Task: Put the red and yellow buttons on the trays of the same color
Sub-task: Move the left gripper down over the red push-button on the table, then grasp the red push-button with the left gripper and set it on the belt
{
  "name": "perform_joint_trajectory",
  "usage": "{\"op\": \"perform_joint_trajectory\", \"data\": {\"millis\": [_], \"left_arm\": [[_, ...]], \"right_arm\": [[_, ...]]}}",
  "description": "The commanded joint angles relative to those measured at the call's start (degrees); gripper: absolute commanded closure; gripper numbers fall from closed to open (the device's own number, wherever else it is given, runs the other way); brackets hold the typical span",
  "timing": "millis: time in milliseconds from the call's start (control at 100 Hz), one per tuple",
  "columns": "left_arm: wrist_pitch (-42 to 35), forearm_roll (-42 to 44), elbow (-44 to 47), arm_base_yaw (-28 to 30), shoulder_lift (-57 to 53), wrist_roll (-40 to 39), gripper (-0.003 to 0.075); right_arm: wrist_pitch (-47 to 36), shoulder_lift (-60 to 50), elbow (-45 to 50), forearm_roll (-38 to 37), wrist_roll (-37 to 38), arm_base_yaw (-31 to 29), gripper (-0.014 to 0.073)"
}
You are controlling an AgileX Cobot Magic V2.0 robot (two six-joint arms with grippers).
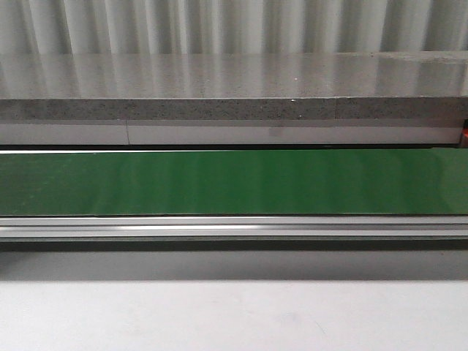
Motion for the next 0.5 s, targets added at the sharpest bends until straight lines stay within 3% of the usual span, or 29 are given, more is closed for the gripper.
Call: {"op": "perform_joint_trajectory", "data": {"millis": [0, 300, 370, 490], "left_arm": [[-3.3, -0.5, -2.0, 0.1, -2.1, -0.4, 0.0146], [-3.9, -0.5, -1.9, 0.1, -0.7, -0.4, 0.0187], [-3.9, -0.5, -1.9, 0.1, -0.7, -0.4, 0.0262], [-3.3, -0.5, -2.7, 0.1, -0.7, -0.4, 0.0484]], "right_arm": [[-3.3, -0.2, -1.6, -0.8, -0.5, 0.1, 0.0661], [-3.3, -0.2, -1.6, -0.8, -0.5, 0.1, 0.0661], [-3.3, -0.2, -1.6, -0.8, -0.5, 0.1, 0.0661], [-3.3, -0.2, -1.6, -0.8, -0.5, 0.1, 0.0661]]}}
